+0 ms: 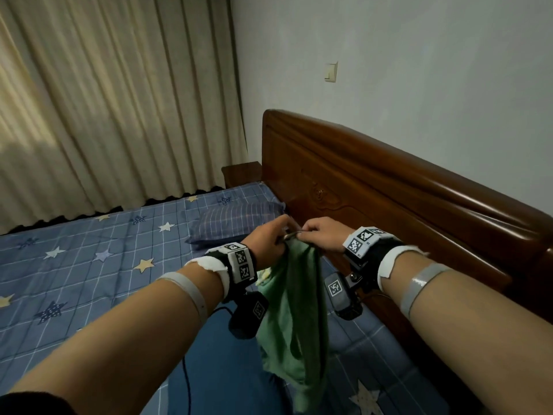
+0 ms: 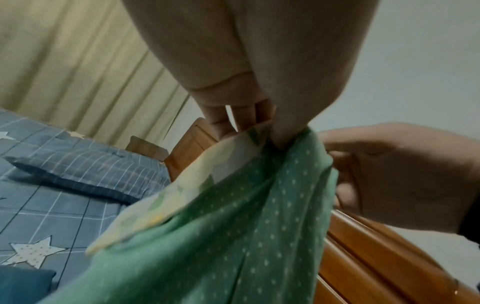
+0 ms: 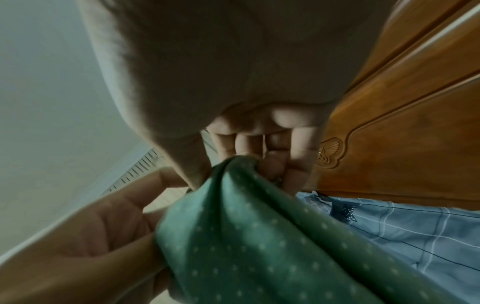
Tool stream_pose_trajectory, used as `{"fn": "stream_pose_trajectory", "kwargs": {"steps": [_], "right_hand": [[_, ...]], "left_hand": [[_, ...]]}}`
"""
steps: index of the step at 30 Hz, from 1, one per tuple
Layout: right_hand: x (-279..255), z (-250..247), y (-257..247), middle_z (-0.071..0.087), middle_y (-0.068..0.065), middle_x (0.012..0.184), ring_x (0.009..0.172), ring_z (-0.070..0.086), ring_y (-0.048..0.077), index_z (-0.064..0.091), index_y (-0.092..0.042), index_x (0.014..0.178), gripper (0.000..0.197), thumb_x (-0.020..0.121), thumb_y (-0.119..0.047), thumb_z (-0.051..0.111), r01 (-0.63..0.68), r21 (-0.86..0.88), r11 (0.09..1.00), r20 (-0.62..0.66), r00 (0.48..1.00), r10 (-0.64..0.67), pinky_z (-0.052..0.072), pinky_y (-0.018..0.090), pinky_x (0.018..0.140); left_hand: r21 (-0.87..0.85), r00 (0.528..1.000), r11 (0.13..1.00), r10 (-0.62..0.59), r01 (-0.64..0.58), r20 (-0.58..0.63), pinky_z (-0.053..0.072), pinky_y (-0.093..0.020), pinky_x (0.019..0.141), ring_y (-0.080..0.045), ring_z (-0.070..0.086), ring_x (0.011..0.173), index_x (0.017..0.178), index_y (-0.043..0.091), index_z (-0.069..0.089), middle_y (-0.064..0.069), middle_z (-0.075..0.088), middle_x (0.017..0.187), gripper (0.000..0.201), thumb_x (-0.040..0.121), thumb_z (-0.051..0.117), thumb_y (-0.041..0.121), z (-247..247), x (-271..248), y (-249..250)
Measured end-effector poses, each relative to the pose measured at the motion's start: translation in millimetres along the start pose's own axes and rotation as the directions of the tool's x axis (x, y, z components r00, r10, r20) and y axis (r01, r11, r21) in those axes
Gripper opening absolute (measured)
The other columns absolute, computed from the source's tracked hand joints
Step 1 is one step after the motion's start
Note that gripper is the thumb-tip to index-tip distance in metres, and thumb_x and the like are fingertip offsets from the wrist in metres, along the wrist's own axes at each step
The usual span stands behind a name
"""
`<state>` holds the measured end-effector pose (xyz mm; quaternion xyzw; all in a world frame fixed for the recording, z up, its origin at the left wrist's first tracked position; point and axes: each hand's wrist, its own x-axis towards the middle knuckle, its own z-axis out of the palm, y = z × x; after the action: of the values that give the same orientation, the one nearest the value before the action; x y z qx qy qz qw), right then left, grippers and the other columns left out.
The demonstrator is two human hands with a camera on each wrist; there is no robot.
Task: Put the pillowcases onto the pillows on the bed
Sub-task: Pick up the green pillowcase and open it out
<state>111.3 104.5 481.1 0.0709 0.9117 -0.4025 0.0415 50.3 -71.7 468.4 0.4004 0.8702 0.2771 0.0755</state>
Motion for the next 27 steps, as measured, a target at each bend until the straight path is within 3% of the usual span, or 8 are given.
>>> {"fn": "stream_pose_trajectory", "kwargs": {"steps": [3, 7, 11, 13, 16, 20, 23, 27], "right_hand": [[4, 9, 16, 0.062, 0.012, 0.096, 0.094, 0.065, 0.028, 0.051, -0.018, 0.105, 0.026, 0.088, -0.028, 0.067, -0.044, 0.126, 0.991, -0.056, 0.997, 0.052, 0.056, 0.045, 0.088], [-4, 29, 32, 0.057, 0.001, 0.102, 0.093, 0.058, 0.016, 0.045, -0.017, 0.110, 0.044, 0.082, -0.036, 0.073, -0.027, 0.216, 0.976, -0.185, 0.980, 0.068, 0.047, 0.032, 0.074], [-8, 53, 48, 0.065, 0.000, 0.102, 0.099, 0.061, 0.016, 0.060, -0.015, 0.103, 0.034, 0.081, -0.034, 0.075, -0.013, 0.180, 0.984, 0.028, 1.000, 0.008, 0.048, 0.029, 0.081], [-6, 68, 54, 0.066, -0.001, 0.114, 0.109, 0.060, 0.015, 0.065, -0.020, 0.107, 0.047, 0.071, -0.046, 0.079, -0.006, 0.147, 0.989, 0.089, 0.996, -0.007, 0.049, 0.033, 0.090], [0, 90, 55, 0.065, -0.006, 0.110, 0.101, 0.062, 0.013, 0.062, -0.026, 0.107, 0.048, 0.070, -0.049, 0.080, -0.010, 0.106, 0.994, 0.088, 0.996, 0.000, 0.048, 0.028, 0.077], [11, 107, 52, 0.071, -0.001, 0.096, 0.093, 0.066, 0.023, 0.062, -0.027, 0.088, 0.002, 0.088, -0.027, 0.065, 0.044, -0.010, 0.999, -0.005, 0.999, -0.044, 0.050, 0.031, 0.079], [18, 107, 48, 0.069, 0.005, 0.088, 0.082, 0.064, 0.025, 0.064, -0.018, 0.088, 0.004, 0.088, -0.020, 0.060, -0.013, -0.070, 0.997, -0.101, 0.995, 0.006, 0.049, 0.029, 0.071], [31, 104, 55, 0.058, 0.001, 0.072, 0.066, 0.053, 0.021, 0.050, -0.021, 0.073, 0.015, 0.084, -0.019, 0.060, -0.163, -0.128, 0.978, -0.104, 0.983, 0.150, 0.042, 0.027, 0.056]], "left_hand": [[-0.069, 0.998, 0.998, -0.003, 0.007, 0.057, 0.060, -0.046, 0.071, -0.022, 0.068, 0.082, 0.117, 0.038, 0.044, -0.003, 0.069, 0.101, 0.044, 0.092, 0.045, 0.002, 6, -4, 2], [-0.075, 0.997, 0.997, -0.022, 0.028, 0.071, 0.055, -0.042, 0.069, -0.025, 0.065, 0.077, 0.121, 0.032, 0.056, -0.007, 0.068, 0.104, 0.041, 0.095, 0.043, 0.003, 11, -1, 5], [0.187, 0.981, 0.980, -0.100, 0.069, 0.164, 0.053, -0.038, 0.086, -0.024, 0.061, 0.102, 0.123, 0.022, 0.061, -0.005, 0.060, 0.115, 0.037, 0.087, 0.061, 0.014, 10, 0, -3], [0.316, 0.979, 0.945, -0.137, 0.083, 0.153, 0.050, -0.035, 0.086, -0.026, 0.057, 0.107, 0.122, 0.019, 0.061, -0.008, 0.057, 0.117, 0.036, 0.086, 0.060, 0.011, 11, -2, -8], [0.343, 0.984, 0.926, -0.176, 0.154, 0.033, 0.056, -0.039, 0.084, -0.028, 0.064, 0.099, 0.107, 0.021, 0.070, -0.006, 0.069, 0.106, 0.031, 0.085, 0.054, 0.007, 7, -6, -15], [0.262, 0.964, 0.929, -0.246, 0.263, -0.097, 0.059, -0.040, 0.077, -0.024, 0.066, 0.088, 0.105, 0.029, 0.074, -0.001, 0.072, 0.098, 0.028, 0.088, 0.054, 0.020, -5, -14, -25], [0.096, 0.917, 0.923, -0.352, 0.374, -0.189, 0.058, -0.039, 0.072, -0.023, 0.066, 0.078, 0.095, 0.027, 0.072, -0.001, 0.070, 0.086, 0.024, 0.097, 0.048, 0.030, -17, -23, -39], [-0.308, 0.786, 0.844, -0.527, 0.439, -0.323, 0.043, -0.031, 0.059, -0.025, 0.055, 0.060, 0.067, 0.019, 0.057, -0.001, 0.056, 0.061, 0.042, 0.101, 0.041, 0.037, -40, -42, -59]]}}
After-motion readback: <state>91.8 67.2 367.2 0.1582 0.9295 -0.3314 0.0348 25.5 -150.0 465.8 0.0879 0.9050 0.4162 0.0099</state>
